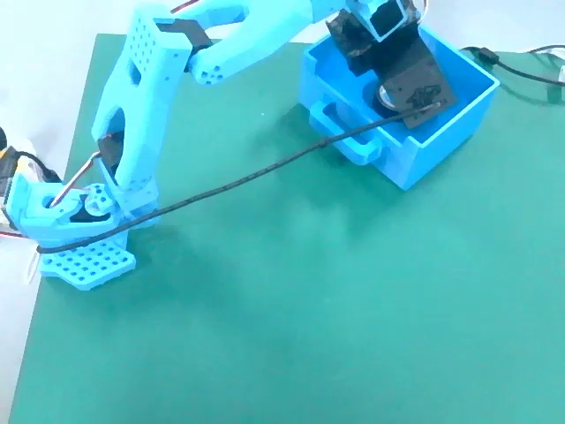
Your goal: Put the tape in the box
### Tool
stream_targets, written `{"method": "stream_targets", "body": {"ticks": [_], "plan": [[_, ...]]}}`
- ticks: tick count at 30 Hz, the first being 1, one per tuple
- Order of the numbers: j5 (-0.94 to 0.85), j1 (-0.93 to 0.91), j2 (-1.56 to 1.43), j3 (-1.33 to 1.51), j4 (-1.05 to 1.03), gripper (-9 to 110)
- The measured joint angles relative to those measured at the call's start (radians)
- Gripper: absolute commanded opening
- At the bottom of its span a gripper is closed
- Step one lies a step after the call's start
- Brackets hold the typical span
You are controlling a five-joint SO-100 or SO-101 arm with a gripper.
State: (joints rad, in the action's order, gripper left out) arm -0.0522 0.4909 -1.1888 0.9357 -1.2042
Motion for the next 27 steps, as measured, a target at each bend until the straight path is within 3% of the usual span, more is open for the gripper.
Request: {"method": "stream_targets", "body": {"ticks": [13,27], "plan": [[-0.003,-0.055,-0.071,-0.002,-0.077,16],[-0.040,-0.235,-0.505,-0.003,-0.310,18]]}}
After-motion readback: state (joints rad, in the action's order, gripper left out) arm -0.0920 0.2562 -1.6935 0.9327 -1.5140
